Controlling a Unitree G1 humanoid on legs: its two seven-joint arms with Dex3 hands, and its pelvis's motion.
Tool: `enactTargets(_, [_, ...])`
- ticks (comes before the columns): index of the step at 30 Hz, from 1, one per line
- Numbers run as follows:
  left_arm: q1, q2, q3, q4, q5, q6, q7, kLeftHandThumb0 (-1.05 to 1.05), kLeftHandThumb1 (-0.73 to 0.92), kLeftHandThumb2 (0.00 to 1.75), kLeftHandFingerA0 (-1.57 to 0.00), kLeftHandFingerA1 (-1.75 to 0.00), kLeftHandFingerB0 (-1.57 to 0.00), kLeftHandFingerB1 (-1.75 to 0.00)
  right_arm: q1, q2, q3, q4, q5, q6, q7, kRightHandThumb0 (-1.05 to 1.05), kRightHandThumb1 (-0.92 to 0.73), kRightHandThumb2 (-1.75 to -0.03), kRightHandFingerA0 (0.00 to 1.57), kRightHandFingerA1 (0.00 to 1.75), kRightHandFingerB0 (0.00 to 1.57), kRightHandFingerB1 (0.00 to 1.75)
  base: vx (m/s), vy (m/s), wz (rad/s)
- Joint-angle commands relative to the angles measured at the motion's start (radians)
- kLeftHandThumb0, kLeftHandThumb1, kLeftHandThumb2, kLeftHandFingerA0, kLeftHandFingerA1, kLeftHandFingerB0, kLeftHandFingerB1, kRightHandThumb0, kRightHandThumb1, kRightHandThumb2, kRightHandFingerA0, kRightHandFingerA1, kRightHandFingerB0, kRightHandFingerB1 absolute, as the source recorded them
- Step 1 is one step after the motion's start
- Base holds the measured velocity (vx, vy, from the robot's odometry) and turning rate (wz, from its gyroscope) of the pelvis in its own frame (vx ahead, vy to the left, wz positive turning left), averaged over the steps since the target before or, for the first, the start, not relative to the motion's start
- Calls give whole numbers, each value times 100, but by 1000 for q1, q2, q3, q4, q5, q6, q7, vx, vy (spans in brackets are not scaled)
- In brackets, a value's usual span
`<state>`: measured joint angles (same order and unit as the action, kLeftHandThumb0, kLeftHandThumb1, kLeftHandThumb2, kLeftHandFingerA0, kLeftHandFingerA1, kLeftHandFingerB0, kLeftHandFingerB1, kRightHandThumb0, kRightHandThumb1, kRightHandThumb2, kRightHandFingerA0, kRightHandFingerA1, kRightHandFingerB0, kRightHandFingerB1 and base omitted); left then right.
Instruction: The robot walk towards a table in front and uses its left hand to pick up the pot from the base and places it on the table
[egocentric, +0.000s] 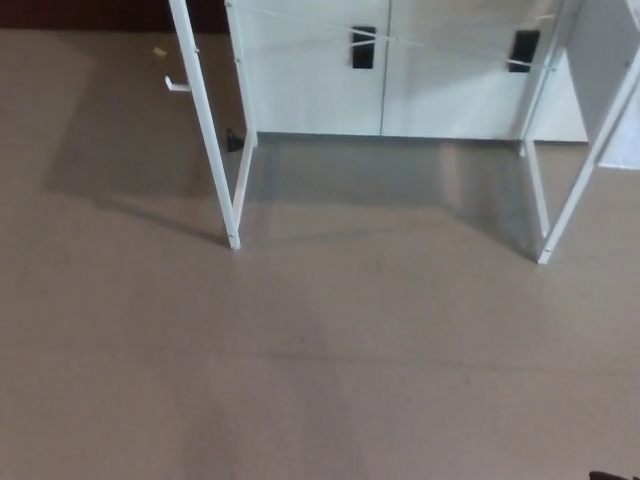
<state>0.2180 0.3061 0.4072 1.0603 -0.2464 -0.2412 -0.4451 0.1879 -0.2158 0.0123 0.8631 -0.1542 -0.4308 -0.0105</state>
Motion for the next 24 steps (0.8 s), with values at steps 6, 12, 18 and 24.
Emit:
enactTargets(6, [-2,18,2,-3,-6,-25,-6,-1,42,87,-28,-55,-14,-48,1,-12,11,-10,-4,10,10,-13,-50,-91,32,57,11,47,288,88,-13])
enactTargets(12, [-7,20,1,5,-6,-30,-4,-1,40,86,-31,-55,-16,-48,-1,-16,28,-31,-23,37,-4,-13,-50,-91,32,57,11,47,362,215,-9])
enactTargets(18, [-9,23,-5,0,-5,-23,-9,-1,41,87,-30,-56,-17,-49,-4,-13,28,-37,-18,42,-2,-11,-50,-91,32,57,12,48,306,-48,15])
enactTargets(24, [-20,23,-5,9,-6,-8,5,0,40,86,-32,-56,-18,-49,-5,-16,37,-46,-28,59,-5,-13,-51,-92,31,56,11,47,329,-247,23])
